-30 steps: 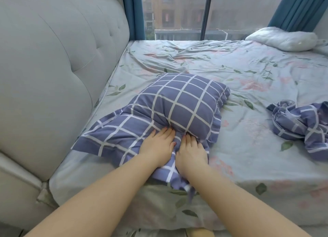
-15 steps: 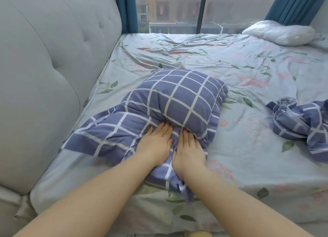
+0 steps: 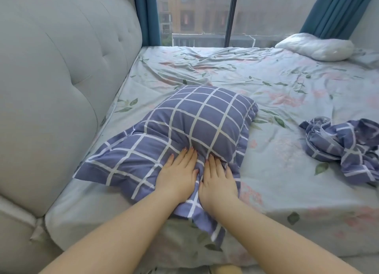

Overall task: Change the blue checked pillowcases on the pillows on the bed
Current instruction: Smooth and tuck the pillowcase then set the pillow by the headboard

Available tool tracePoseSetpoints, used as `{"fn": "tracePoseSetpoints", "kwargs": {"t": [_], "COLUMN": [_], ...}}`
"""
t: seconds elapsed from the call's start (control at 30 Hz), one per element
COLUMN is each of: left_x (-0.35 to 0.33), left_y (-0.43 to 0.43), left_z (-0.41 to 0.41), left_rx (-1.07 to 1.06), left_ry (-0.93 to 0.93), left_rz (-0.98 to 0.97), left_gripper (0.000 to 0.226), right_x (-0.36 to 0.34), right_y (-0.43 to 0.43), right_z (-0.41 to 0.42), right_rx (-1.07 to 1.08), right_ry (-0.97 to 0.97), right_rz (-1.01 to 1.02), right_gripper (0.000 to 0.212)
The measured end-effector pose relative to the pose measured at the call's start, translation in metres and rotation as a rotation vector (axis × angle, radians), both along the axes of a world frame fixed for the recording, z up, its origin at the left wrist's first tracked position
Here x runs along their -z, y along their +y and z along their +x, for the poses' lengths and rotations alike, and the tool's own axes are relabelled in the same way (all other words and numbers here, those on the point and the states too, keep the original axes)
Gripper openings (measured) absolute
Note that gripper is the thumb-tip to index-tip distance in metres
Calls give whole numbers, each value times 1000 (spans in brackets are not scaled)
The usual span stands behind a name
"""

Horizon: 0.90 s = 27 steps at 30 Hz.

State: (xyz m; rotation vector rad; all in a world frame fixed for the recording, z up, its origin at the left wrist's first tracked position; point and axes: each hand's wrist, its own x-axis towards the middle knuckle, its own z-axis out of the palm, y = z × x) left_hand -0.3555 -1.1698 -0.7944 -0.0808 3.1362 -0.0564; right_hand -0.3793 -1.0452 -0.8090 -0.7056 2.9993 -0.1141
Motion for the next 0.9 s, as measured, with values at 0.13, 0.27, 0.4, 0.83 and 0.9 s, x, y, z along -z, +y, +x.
{"fn": "tracePoseSetpoints", "kwargs": {"t": [0.13,0.27,0.4,0.83,0.9], "left_x": [-13,-37,-67,-53,-44], "left_y": [8,3,-24,-100,-108], "left_z": [45,76,89,62,57], "left_rx": [9,-104,-581,-1176,-1209], "left_ry": [-10,77,431,318,468], "left_rz": [10,416,768,1965,1885], "left_gripper": [59,52,38,105,131], "right_x": [-34,-65,-70,-43,-37], "right_y": [19,24,23,2,-1], "right_z": [32,32,5,-87,-92], "right_rx": [-51,10,285,740,687], "right_ry": [-159,-123,-12,-712,-674], "right_rz": [182,-131,-605,-1493,-1597], "right_gripper": [64,45,34,110,100]}}
